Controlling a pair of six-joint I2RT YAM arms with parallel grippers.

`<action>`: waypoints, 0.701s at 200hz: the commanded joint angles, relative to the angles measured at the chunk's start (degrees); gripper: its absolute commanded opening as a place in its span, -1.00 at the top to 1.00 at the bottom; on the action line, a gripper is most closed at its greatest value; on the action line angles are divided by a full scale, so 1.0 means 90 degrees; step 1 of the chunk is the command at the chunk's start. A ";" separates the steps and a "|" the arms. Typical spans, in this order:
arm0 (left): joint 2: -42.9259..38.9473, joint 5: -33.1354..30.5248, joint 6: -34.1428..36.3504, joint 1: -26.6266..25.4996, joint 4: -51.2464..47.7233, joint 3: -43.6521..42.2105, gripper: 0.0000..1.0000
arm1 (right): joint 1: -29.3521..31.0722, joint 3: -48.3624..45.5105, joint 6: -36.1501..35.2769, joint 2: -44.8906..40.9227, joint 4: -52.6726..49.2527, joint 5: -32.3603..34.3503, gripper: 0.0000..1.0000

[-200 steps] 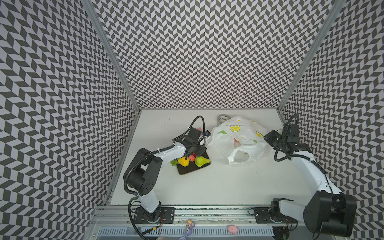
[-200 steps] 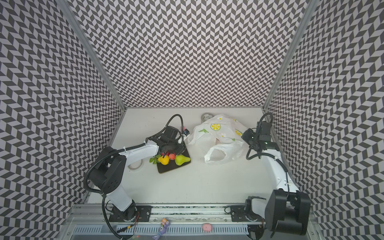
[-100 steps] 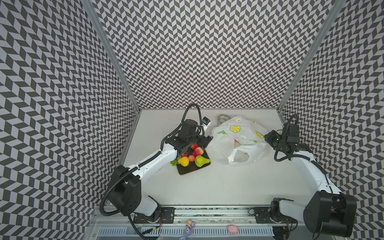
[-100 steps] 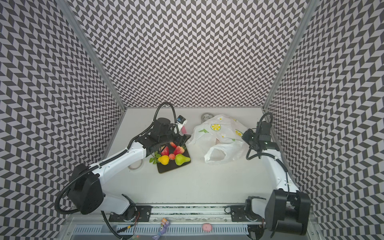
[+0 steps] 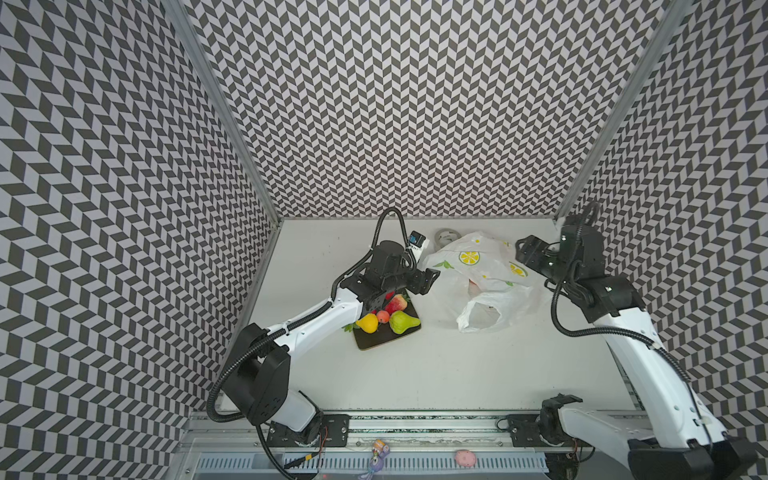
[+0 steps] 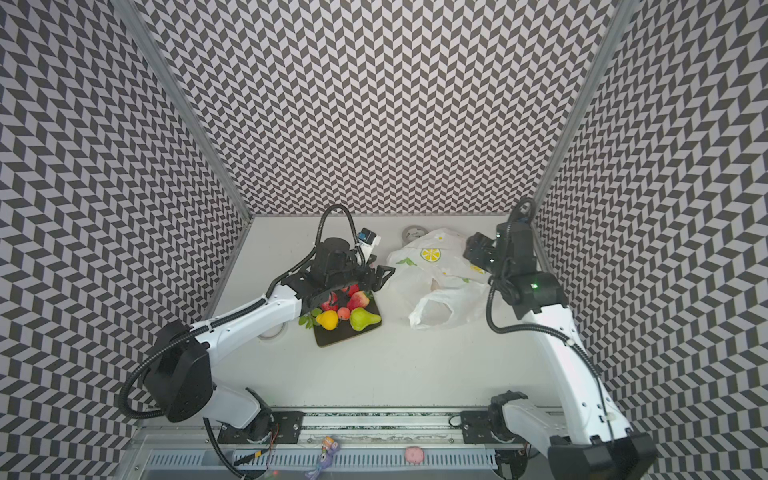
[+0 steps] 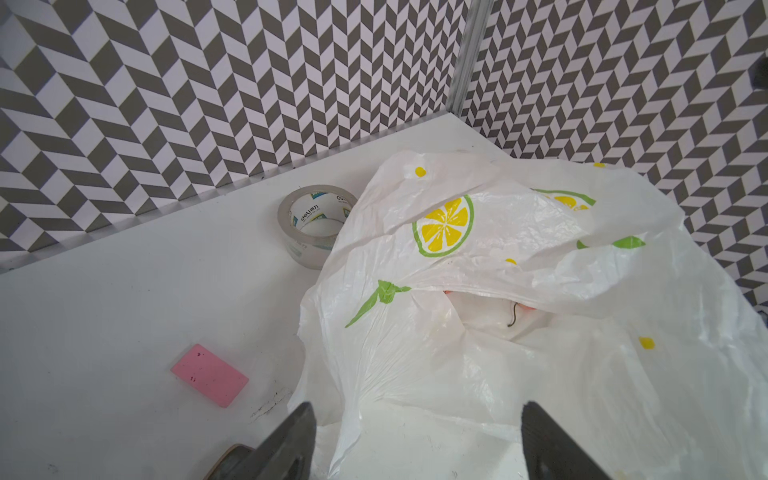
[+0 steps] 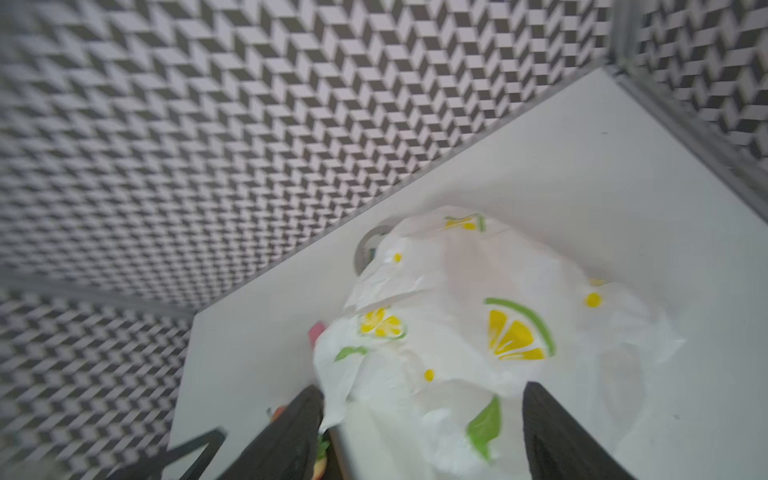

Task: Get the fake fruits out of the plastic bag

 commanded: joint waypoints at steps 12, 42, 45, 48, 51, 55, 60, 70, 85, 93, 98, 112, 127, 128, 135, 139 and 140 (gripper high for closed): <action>0.0040 -0.0126 -0.0525 0.0265 0.0235 0.0010 -0.54 | 0.2207 0.0640 0.1047 0.0182 -0.1923 0.0850 -0.51; 0.0206 -0.0225 -0.0545 0.0353 0.0086 0.0066 -0.54 | 0.3982 0.0787 0.1982 0.0573 -0.2735 0.1010 -0.51; 0.0222 -0.0226 -0.0551 0.0348 0.0059 0.0078 -0.54 | 0.4100 0.0772 0.2070 0.0619 -0.2769 0.1016 -0.51; 0.0238 -0.0225 -0.0552 0.0352 0.0026 0.0097 -0.54 | 0.4224 0.0745 0.2155 0.0655 -0.2790 0.1026 -0.51; 0.0255 -0.0226 -0.0552 0.0350 0.0012 0.0107 -0.54 | 0.4332 0.0717 0.2229 0.0684 -0.2810 0.1027 -0.51; 0.0264 -0.0229 -0.0545 0.0350 0.0001 0.0118 -0.54 | 0.4455 0.0672 0.2340 0.0726 -0.2839 0.1047 -0.51; 0.0286 -0.0262 -0.0550 0.0353 0.0004 0.0104 -0.54 | 0.4585 0.0603 0.2471 0.0767 -0.2857 0.1056 -0.51; 0.0308 -0.0352 -0.0604 0.0352 0.0055 0.0055 -0.54 | 0.4729 0.0336 0.2730 0.0830 -0.2821 0.1101 -0.51; 0.0368 -0.0306 -0.0647 0.0353 0.0070 0.0038 -0.54 | 0.4748 -0.0100 0.2873 0.0856 -0.2469 0.1252 -0.47; 0.0408 -0.0298 -0.0654 0.0348 0.0051 0.0059 -0.54 | 0.4750 -0.0250 0.2890 0.0908 -0.2151 0.1450 -0.44; 0.0428 -0.0312 -0.0658 0.0350 0.0040 0.0069 -0.54 | 0.4748 -0.0286 0.2905 0.0952 -0.2083 0.1617 -0.41; 0.0455 -0.0386 -0.0688 0.0353 0.0078 0.0051 -0.54 | 0.4733 -0.0350 0.3031 0.1122 -0.2015 0.2208 -0.34; 0.0516 -0.0375 -0.0725 0.0353 0.0055 0.0117 -0.54 | 0.4575 -0.0368 0.2982 0.1333 -0.1930 0.2557 -0.29; 0.0527 -0.0374 -0.0726 0.0353 0.0050 0.0118 -0.54 | 0.4555 -0.0368 0.2963 0.1346 -0.1910 0.2569 -0.29; 0.0561 -0.0341 -0.0747 0.0353 0.0036 0.0175 -0.54 | 0.4456 -0.0363 0.2874 0.1435 -0.1813 0.2600 -0.26; 0.0586 -0.0316 -0.0746 0.0352 0.0039 0.0200 -0.54 | 0.4399 -0.0361 0.2839 0.1487 -0.1757 0.2625 -0.24; 0.0596 -0.0310 -0.0747 0.0352 0.0041 0.0208 -0.54 | 0.4389 -0.0365 0.2832 0.1506 -0.1741 0.2627 -0.23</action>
